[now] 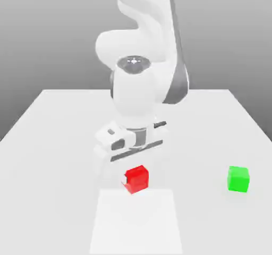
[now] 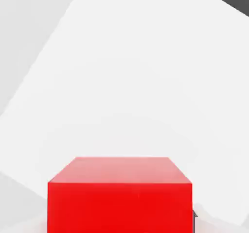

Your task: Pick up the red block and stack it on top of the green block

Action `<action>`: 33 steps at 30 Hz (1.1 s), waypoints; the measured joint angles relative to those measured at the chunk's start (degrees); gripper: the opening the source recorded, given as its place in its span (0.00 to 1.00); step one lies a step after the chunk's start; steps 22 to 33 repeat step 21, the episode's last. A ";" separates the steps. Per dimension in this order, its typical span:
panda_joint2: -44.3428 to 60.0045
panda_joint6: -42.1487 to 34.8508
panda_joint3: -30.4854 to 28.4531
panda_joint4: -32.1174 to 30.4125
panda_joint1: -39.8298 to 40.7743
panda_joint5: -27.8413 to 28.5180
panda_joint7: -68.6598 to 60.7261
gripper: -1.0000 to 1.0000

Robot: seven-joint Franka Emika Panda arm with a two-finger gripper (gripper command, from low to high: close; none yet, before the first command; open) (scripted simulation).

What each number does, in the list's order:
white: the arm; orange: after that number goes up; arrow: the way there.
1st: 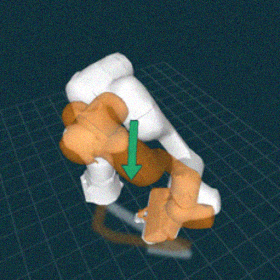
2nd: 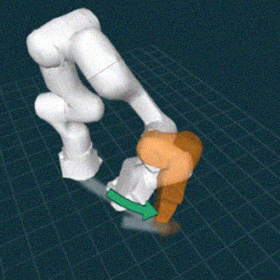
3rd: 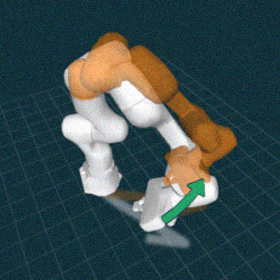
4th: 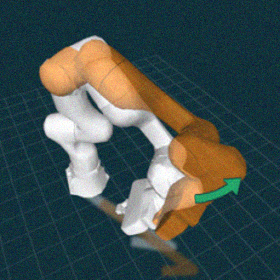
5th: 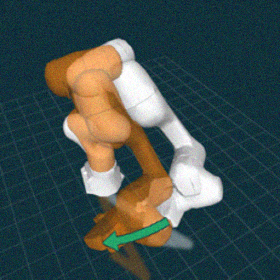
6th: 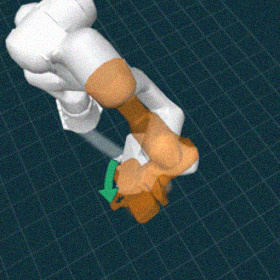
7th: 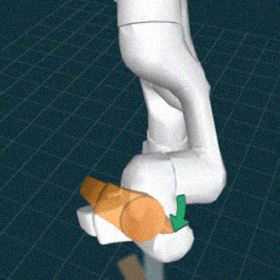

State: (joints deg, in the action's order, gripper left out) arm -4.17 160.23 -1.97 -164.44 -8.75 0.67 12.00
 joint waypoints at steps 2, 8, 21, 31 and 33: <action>-0.27 -1.46 2.63 1.20 -3.91 -0.46 -1.46 0.00; -0.48 -5.51 10.95 5.09 -16.54 -2.08 -6.14 0.00; 11.43 2.90 12.85 8.31 -26.63 4.15 -4.10 1.00; 11.43 2.90 12.85 8.31 -26.63 4.15 -4.10 1.00; 11.43 2.90 12.85 8.31 -26.63 4.15 -4.10 1.00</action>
